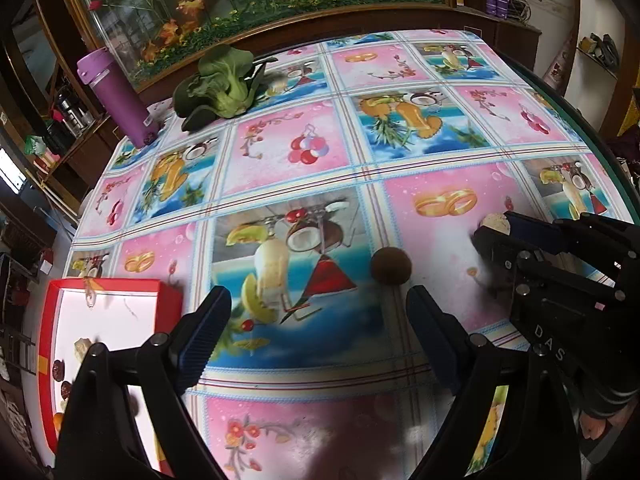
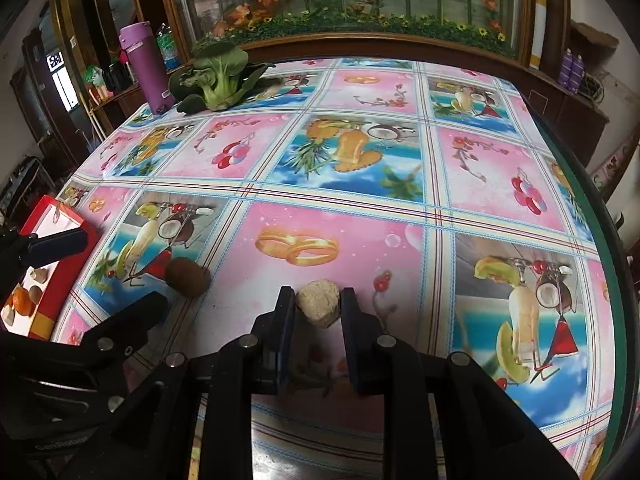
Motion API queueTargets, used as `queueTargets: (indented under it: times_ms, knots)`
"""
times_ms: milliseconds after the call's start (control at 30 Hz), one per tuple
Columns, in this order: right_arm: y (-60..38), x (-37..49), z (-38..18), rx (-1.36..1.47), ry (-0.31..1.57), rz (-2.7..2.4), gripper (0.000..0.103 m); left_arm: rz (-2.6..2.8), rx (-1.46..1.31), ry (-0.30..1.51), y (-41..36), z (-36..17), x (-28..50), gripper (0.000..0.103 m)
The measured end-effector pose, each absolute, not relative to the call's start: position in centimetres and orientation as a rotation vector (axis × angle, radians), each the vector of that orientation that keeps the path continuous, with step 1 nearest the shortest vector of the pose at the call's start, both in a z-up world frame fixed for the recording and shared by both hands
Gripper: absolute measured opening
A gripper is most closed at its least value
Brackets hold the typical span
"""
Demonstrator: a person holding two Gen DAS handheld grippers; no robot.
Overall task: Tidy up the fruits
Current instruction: 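Grasp a beige cube with the right tool while the left grasps a brown round fruit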
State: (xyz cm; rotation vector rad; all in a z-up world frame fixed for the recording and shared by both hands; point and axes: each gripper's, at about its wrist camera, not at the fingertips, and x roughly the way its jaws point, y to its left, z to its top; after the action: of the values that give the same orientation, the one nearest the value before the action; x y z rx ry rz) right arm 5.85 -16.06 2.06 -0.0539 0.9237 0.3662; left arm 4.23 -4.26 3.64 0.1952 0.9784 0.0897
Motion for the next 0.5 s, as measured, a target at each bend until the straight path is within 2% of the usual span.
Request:
queueTargets:
  times_ms: [500]
  knots:
    - [-16.1,5.9,2.0,-0.014,0.935,0.356,0.022,0.074,0.128,0.954,-2.0,3.4,4.4,0.089]
